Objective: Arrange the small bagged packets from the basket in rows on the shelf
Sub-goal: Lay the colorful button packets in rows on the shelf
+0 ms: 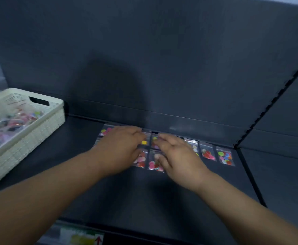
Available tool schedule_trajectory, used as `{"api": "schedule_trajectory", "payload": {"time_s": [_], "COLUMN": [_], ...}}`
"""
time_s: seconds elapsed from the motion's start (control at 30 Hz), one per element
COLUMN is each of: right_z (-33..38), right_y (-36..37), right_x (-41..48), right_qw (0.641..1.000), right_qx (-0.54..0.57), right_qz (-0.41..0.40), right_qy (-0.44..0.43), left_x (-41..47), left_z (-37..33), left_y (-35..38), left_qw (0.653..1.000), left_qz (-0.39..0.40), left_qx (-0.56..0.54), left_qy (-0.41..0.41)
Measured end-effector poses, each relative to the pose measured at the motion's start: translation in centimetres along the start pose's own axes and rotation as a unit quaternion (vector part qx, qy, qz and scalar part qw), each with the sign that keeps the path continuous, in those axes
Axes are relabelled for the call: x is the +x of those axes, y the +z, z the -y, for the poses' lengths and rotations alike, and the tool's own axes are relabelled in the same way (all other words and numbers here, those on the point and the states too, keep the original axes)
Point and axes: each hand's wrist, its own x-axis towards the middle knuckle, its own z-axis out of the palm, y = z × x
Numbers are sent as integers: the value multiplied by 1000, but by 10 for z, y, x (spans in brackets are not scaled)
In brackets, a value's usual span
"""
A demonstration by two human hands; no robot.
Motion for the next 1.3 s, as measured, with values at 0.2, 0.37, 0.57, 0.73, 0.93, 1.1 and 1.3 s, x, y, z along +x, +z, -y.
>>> {"api": "schedule_trajectory", "payload": {"time_s": [0.2, 0.37, 0.57, 0.73, 0.93, 1.1, 1.3], "right_z": [70, 151, 242, 293, 331, 342, 346], "right_y": [-8, -2, 22, 49, 70, 96, 105], "right_x": [67, 127, 183, 213, 227, 231, 240], "right_qw": [998, 994, 986, 980, 959, 941, 944], "right_qx": [-2, 13, 49, 66, 24, -66, 41], "right_qz": [-22, -20, -5, 71, 229, 282, 287], "right_qy": [-59, -106, -158, -175, -167, -173, -158], "left_x": [-42, -91, -156, -196, -216, -220, -220], "left_z": [66, 146, 238, 292, 316, 319, 322], "left_y": [-57, -98, -117, -103, -82, -75, -72], "left_qw": [996, 987, 975, 969, 974, 973, 975], "left_qz": [-37, -63, -58, 0, -14, -43, -48], "left_qx": [51, 58, 55, 21, -33, -58, -61], "left_qy": [-68, -133, -206, -245, -224, -221, -209]}}
